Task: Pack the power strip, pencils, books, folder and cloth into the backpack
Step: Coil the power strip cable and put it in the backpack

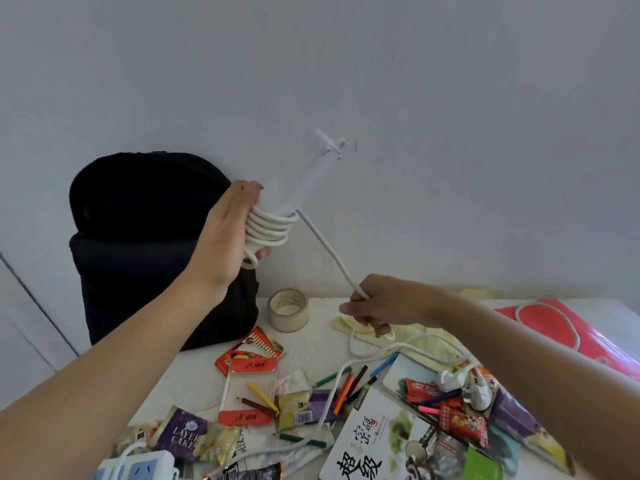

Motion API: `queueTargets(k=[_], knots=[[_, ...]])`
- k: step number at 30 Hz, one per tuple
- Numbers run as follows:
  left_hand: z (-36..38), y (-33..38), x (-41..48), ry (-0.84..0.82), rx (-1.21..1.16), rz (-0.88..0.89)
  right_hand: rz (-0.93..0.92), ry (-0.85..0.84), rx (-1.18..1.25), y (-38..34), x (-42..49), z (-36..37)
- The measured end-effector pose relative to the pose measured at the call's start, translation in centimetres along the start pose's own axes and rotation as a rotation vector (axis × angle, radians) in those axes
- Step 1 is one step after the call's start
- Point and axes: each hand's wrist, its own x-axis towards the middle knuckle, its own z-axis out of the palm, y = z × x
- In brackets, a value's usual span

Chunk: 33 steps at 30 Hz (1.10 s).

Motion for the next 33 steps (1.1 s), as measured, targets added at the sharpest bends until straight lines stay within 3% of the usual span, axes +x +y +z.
queueTargets(k=[3,6,9,12,14,17,21,25,29,33], knots=[[-0.8,-1.1,0.8,0.027,0.183,-0.022,-0.017,0.143,-0.32,-0.9,-0.6,0.0],[-1.9,-2.3,1.4,-0.035,0.494,-0.043,-0.224,0.345,-0.486,-1.9,-1.3,-0.1],[-1.9,-2.6,0.6,-0.179,0.833,-0.069,-0.49,0.588,-0.45,-2.6,-1.1,-0.7],[-0.8,-1.8,-0.8,-0.369,0.94,-0.022,-0.599,0.729,-0.402,-3.2,-0.9,-2.1],[0.0,-1.1,-1.3,-0.461,1.074,0.077,-0.618,0.735,-0.337,-3.6,-1.1,-2.6],[1.2,-0.9,-1.6,-0.465,1.221,0.27,-0.595,0.669,-0.255,-4.5,-1.3,-2.8],[0.8,-0.7,-1.4,-0.426,1.12,0.233,-0.434,0.661,-0.169,-4.5,-1.3,-4.6],[0.1,0.1,-1.0,-0.448,1.019,0.212,-0.355,0.525,0.141,-4.5,-1.6,-5.5],[0.9,1.3,-1.3,-0.517,0.38,0.051,-0.272,0.168,0.411,-4.0,-1.9,-6.2],[2.3,1.7,-0.8,-0.323,-0.017,-0.14,-0.283,0.032,0.801,-3.3,-0.8,-4.7]])
